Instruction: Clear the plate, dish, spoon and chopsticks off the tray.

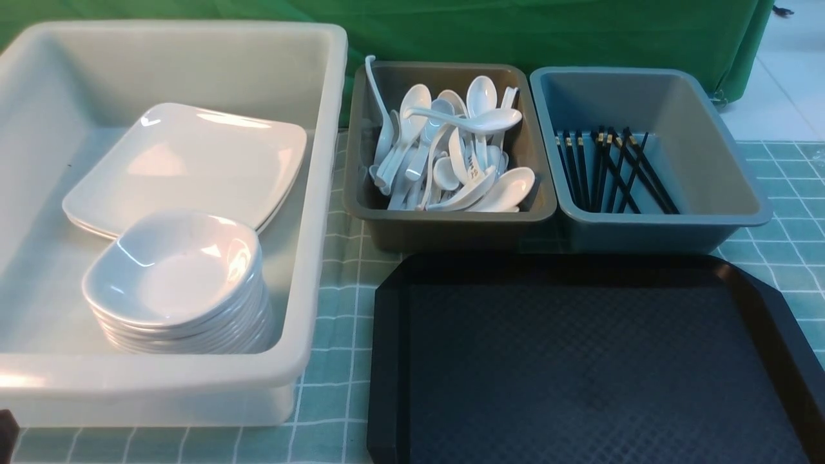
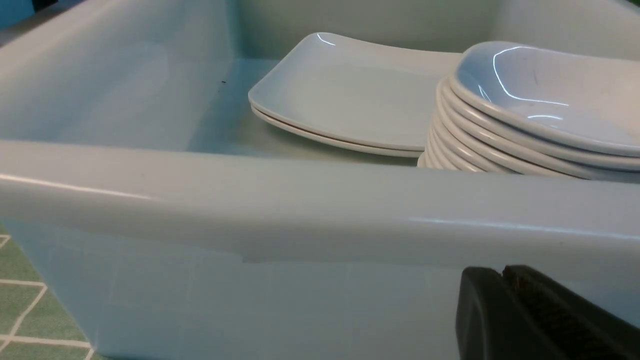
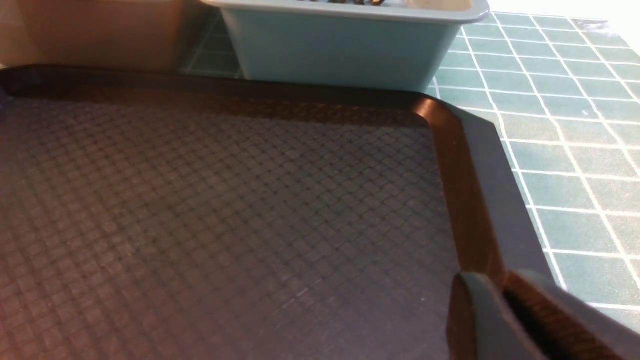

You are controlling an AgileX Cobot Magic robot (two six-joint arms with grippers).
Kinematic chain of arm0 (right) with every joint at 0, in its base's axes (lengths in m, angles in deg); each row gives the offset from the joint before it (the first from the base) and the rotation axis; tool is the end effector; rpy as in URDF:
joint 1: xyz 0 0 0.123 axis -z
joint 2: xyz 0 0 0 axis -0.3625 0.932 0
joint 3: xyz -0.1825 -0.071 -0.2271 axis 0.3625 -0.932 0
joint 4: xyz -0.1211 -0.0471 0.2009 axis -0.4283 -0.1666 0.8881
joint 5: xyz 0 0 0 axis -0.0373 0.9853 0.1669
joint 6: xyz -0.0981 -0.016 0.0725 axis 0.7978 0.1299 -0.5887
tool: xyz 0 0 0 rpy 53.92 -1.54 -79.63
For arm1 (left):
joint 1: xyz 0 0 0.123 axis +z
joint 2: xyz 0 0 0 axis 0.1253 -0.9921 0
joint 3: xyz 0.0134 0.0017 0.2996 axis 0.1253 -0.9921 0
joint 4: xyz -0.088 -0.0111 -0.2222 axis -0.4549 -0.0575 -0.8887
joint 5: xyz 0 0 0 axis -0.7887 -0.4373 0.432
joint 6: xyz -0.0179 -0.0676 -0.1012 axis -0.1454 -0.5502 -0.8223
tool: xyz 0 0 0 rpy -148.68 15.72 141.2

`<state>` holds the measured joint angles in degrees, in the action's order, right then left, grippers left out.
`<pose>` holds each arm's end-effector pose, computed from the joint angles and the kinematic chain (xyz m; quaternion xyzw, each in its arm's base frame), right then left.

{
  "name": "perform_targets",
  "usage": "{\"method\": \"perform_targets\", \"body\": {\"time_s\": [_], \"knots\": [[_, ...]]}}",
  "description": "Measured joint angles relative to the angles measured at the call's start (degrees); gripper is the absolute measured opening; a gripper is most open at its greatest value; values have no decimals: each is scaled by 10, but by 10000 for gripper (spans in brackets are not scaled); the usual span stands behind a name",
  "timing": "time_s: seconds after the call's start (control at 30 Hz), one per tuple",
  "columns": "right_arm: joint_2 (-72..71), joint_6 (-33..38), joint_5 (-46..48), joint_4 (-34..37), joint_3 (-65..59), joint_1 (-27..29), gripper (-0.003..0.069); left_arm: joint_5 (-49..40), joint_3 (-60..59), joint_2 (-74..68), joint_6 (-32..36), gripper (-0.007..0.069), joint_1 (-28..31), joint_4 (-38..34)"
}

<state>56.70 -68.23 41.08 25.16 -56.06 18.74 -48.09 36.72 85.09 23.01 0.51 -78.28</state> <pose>0.0596 0.0045 0.1851 -0.0494 0.7580 -0.0035 0.6504 0.0595 0.0040 0.1837 -0.0192 0.7624 0.0490 0.6450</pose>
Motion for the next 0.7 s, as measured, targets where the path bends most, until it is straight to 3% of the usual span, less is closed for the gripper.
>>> {"method": "perform_targets", "body": {"time_s": [0.7], "knots": [[0, 0, 0, 0, 0, 0, 186, 0, 0, 0, 10, 11, 0, -4]]}}
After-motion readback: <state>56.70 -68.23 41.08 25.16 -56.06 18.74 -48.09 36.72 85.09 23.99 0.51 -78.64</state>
